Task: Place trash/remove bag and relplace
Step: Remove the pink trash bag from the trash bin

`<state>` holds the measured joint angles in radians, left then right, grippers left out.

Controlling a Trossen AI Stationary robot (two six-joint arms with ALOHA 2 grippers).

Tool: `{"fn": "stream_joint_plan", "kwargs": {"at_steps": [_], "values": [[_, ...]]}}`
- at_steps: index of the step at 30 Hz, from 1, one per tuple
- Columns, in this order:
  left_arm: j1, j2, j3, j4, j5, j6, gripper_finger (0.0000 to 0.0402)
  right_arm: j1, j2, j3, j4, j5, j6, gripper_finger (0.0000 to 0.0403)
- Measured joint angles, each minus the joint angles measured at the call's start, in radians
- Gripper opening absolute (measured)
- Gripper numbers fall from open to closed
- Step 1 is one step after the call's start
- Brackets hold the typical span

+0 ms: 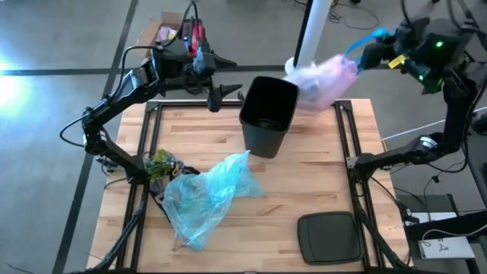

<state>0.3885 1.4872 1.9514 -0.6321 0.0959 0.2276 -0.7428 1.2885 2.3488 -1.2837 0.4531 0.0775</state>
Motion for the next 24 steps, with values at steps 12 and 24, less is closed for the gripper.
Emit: {"fn": "stream_joint_plan", "kwargs": {"at_steps": [12, 24], "values": [[0.006, 0.0, -0.005, 0.114, 0.0, -0.007, 0.0311, 0.129, 0.0, -0.156, -0.076, -0.107, 0.206, 0.0], [0.006, 0.001, -0.065, 0.115, 0.0, -0.082, 0.0311, 0.16, 0.02, -0.382, 0.305, -0.237, 0.14, 0.0]]}}
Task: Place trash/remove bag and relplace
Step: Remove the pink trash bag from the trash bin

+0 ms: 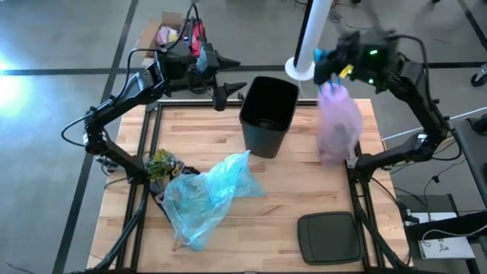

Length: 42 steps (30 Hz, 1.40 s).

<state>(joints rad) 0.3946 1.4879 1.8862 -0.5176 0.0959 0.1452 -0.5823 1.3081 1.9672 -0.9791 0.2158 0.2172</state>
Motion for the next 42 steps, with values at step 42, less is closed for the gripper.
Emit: {"fn": "stream_joint_plan", "kwargs": {"at_steps": [42], "values": [[-0.036, 0.0, 0.0, -0.002, 0.052, -0.082, 0.0311, 0.002, -0.306, -1.117, 0.209, 0.177, 0.675, 0.0]]}}
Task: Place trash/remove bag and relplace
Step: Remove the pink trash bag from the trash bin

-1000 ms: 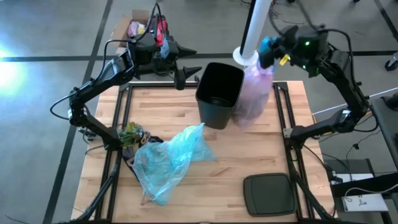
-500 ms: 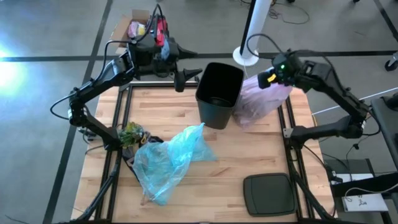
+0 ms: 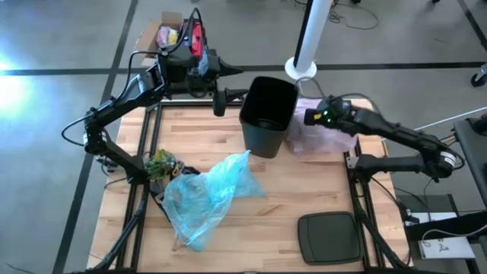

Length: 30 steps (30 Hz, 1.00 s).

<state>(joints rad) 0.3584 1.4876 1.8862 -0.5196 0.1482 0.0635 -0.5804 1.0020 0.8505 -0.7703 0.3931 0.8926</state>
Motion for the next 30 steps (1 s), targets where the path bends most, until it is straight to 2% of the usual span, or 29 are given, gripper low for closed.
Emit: {"fn": "stream_joint_plan", "kwargs": {"at_steps": [4, 9, 15, 19, 26, 30], "values": [[0.0, 0.0, 0.0, 0.0, 0.001, 0.0, 0.0311, 0.0, 0.04, -0.17, 0.169, -0.018, 0.125, 0.0], [0.0, 0.0, 0.0, 0.0, 0.001, 0.0, 0.0311, 0.0, 0.109, -0.323, 0.412, -0.125, 0.204, 0.0], [-0.005, 0.0, 0.0, -0.001, 0.001, -0.002, 0.0311, 0.0, 0.145, -0.351, 0.429, -0.202, 0.205, 0.0012], [-0.005, 0.0, 0.0, -0.001, 0.001, -0.002, 0.0311, 0.0, 0.115, -0.292, 0.349, -0.245, 0.126, 0.007], [-0.005, 0.0, 0.0, 0.002, 0.001, -0.001, 0.0311, 0.0, 0.037, -0.088, 0.066, -0.24, -0.069, 0.0225], [-0.005, -0.001, 0.0, 0.003, 0.001, 0.005, 0.0311, 0.0, 0.004, 0.043, -0.097, -0.237, -0.164, 0.0297]]}}
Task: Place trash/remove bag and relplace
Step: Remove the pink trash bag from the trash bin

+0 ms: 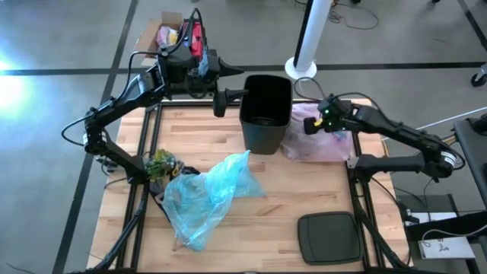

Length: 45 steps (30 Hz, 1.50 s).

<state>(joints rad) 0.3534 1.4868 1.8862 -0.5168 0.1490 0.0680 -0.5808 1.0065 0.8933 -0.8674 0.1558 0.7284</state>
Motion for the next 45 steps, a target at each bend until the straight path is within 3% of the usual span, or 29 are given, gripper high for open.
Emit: {"fn": "stream_joint_plan", "kwargs": {"at_steps": [4, 9, 16, 21, 29, 36, 45], "values": [[0.001, 0.0, 0.0, 0.001, 0.0, 0.009, 0.0311, 0.0, -0.011, 0.1, -0.085, -0.087, -0.049, 0.0337], [0.001, -0.002, 0.0, 0.0, 0.0, 0.018, 0.0311, 0.0, 0.004, 0.178, -0.231, -0.16, -0.035, 0.0339], [0.001, -0.02, 0.0, -0.003, 0.0, 0.019, 0.0311, 0.0, 0.022, 0.194, -0.411, -0.157, -0.033, 0.0313], [0.001, -0.03, 0.0, -0.008, 0.0, 0.02, 0.0311, 0.0, 0.023, 0.203, -0.441, -0.167, -0.006, 0.0296], [0.002, -0.031, 0.0, -0.008, -0.001, 0.044, 0.0311, 0.0, 0.029, 0.379, -0.514, -0.189, -0.006, 0.0275], [0.002, -0.031, 0.0, -0.008, -0.008, 0.058, 0.0311, 0.0, 0.029, 0.511, -0.697, -0.19, -0.012, 0.0242], [0.002, -0.031, 0.0, -0.019, -0.009, 0.08, 0.0311, 0.001, 0.003, 0.489, -0.704, -0.22, 0.061, 0.0193]]}}
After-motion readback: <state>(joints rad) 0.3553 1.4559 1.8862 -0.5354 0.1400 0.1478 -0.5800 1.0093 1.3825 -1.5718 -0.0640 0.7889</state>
